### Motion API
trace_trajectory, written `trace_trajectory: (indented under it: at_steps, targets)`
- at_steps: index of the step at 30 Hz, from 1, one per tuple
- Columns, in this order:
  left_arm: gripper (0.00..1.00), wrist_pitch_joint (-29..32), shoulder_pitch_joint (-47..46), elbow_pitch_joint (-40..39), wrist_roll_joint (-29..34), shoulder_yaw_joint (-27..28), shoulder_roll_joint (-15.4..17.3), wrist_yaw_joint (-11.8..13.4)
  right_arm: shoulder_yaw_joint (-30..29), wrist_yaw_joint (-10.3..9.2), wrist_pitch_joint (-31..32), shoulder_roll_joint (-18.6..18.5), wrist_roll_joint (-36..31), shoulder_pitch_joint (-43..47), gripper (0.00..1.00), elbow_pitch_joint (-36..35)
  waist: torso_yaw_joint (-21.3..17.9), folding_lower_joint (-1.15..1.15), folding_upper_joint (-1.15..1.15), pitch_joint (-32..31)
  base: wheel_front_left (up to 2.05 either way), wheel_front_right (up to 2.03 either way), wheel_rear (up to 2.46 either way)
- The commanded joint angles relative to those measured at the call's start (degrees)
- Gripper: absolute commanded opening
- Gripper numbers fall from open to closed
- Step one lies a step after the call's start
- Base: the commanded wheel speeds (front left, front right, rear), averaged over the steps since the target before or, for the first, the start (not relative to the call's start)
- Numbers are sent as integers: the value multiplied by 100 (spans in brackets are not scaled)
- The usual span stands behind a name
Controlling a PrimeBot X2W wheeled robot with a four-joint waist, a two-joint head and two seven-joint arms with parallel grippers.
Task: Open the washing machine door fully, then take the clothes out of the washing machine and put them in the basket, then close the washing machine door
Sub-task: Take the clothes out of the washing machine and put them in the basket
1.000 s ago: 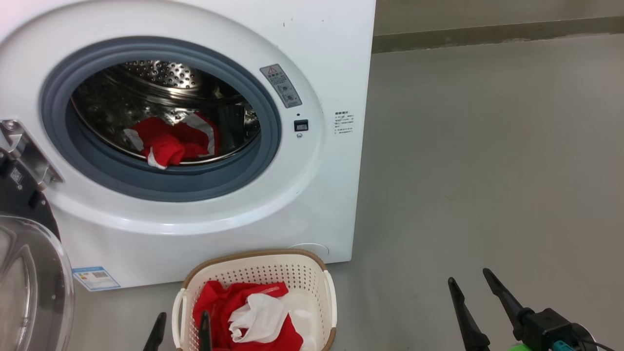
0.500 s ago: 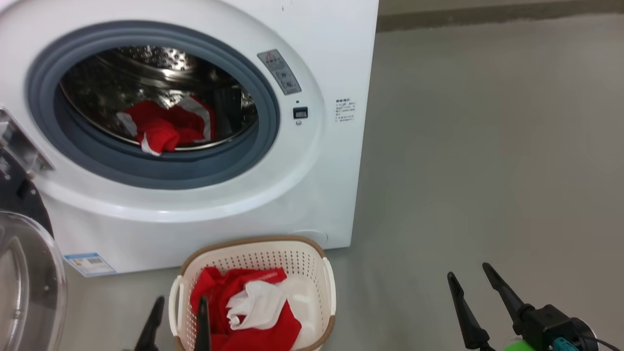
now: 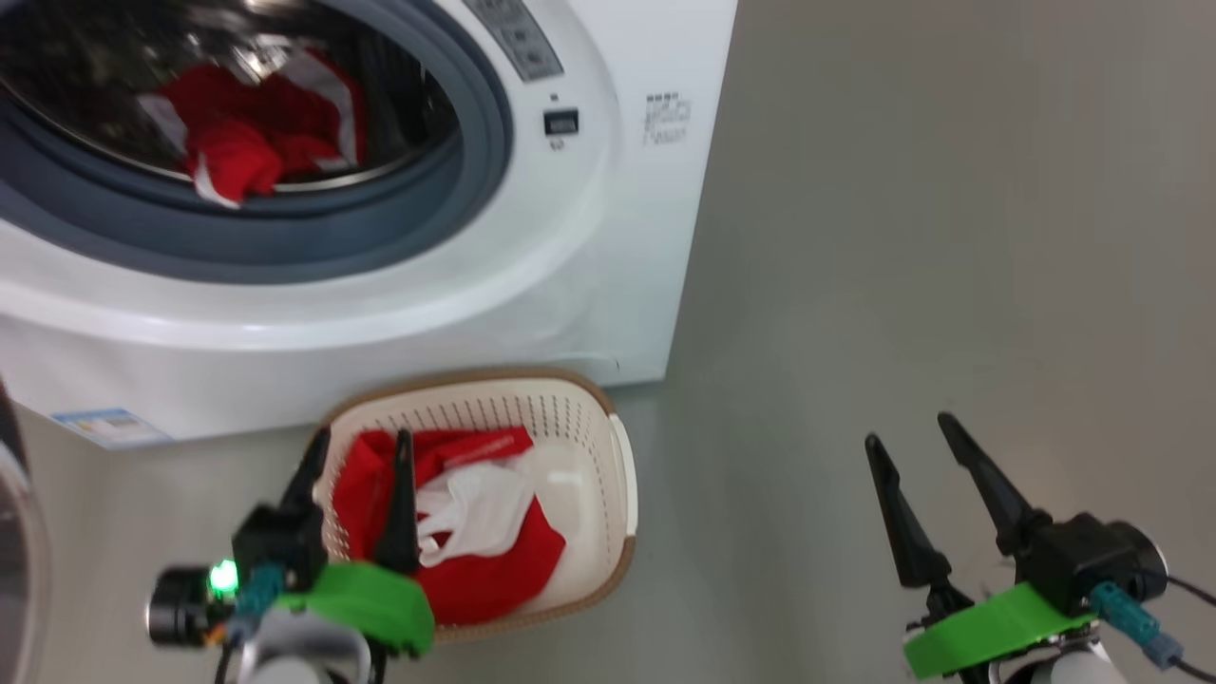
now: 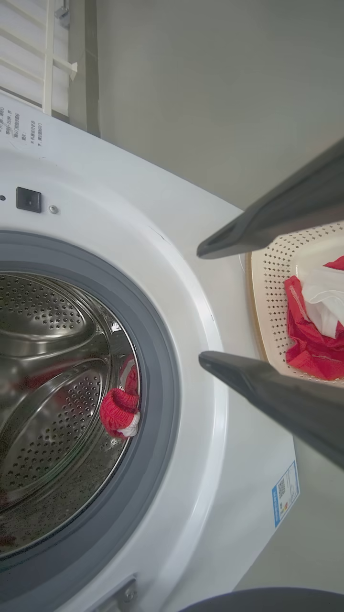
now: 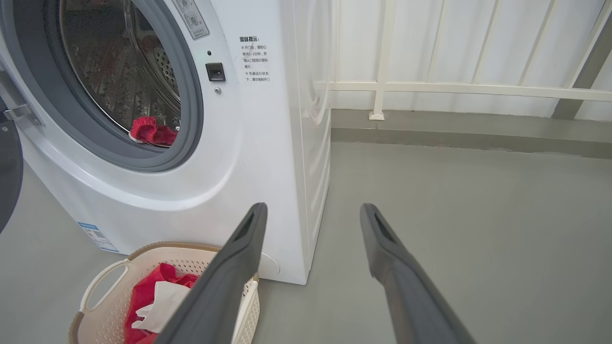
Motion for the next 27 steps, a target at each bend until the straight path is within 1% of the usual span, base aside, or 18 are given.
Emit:
trace_trajectory:
  at_steps: [1, 6, 11, 12, 20, 27]
  targets:
    - [100, 42, -344, -11, 31, 166, 127, -66, 142, 19, -37, -73, 123, -212, 100, -172, -200, 0, 0, 577, 0, 0, 0]
    - [100, 331, -1034, 367, 118, 177, 287, -66, 193, 19, -37, -58, 232, -484, 100, -245, -386, 0, 0, 1034, 0, 0, 0]
    - [100, 539, -1665, 649, 287, 212, 570, -28, 210, 19, -37, -30, 334, -693, 100, -282, -531, 0, 0, 1341, 0, 0, 0]
    - [100, 539, -1665, 649, 287, 212, 570, -28, 210, 19, -37, -30, 334, -693, 100, -282, -531, 0, 0, 1341, 0, 0, 0]
    - [100, 843, -2491, 758, 537, 217, 1005, -16, 135, 19, -37, 25, 485, -907, 100, -249, -676, 0, 0, 1644, 0, 0, 0]
    - [100, 1264, -3132, 718, 705, 276, 1475, -52, 192, 19, -37, 48, 611, -1068, 100, -222, -805, 0, 0, 1848, 0, 0, 0]
